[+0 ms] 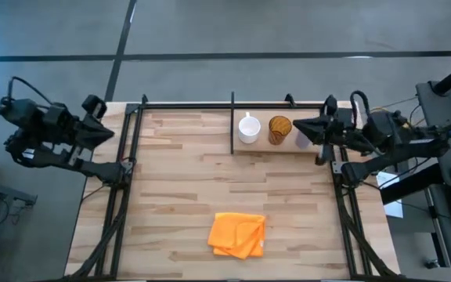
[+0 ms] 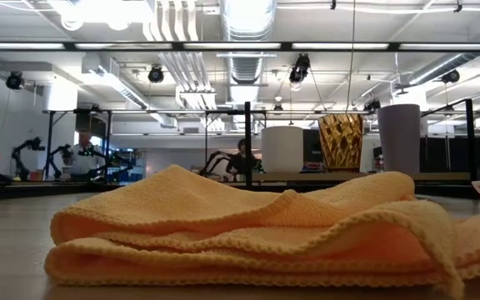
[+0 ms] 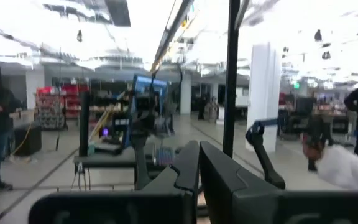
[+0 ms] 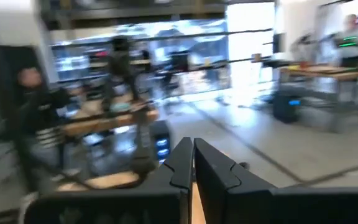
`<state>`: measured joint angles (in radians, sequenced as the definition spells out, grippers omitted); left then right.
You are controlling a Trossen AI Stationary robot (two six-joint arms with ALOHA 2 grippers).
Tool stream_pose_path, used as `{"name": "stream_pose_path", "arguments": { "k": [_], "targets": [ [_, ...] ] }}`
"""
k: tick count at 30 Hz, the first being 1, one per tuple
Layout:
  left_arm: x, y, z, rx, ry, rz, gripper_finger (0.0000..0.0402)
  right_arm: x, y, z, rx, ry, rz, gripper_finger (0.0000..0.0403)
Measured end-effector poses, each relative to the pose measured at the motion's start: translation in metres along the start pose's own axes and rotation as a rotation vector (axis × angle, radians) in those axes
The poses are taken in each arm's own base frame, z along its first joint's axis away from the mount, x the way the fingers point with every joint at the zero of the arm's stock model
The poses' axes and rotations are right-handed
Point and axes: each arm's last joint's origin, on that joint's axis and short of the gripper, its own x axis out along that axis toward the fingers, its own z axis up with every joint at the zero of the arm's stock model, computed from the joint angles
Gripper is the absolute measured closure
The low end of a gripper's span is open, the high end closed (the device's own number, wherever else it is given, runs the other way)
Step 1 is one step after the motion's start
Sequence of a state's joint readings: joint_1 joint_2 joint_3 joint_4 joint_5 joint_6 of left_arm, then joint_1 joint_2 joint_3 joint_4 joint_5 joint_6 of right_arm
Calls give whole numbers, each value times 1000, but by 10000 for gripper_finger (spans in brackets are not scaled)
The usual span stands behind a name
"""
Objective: Stack small to large cups/mugs on shelf
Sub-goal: Return to Home Position
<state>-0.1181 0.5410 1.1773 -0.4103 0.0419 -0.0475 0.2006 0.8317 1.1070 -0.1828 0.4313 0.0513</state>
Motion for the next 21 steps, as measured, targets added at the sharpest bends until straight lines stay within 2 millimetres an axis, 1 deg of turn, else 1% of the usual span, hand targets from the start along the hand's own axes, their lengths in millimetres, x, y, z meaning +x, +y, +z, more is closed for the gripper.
{"name": "stream_pose_path", "arguments": {
  "k": [3, 7, 10, 13, 15, 19, 21],
  "targets": [
    [-5, 0, 4, 1, -52, 13, 402, 8, 0, -11, -72, 23, -85, 394],
    [-7, 1, 4, -1, -56, 41, 401, 19, 4, -21, -127, 65, -107, 394],
    [-8, 1, 4, -1, -58, 41, 401, 20, 2, -20, -151, 55, -191, 394],
    [-11, 1, 5, -1, -68, 41, 401, 17, -3, -8, -135, 8, -258, 394],
    [-11, 1, 5, -1, -68, 42, 401, 18, -4, 0, -133, -18, -205, 394],
    [-10, 1, 5, 1, -71, 58, 401, 27, 2, 8, -210, -35, 55, 394],
    [-10, 1, 6, 1, -76, 58, 401, 33, 2, 10, -210, -26, 83, 394]
  ]
}}
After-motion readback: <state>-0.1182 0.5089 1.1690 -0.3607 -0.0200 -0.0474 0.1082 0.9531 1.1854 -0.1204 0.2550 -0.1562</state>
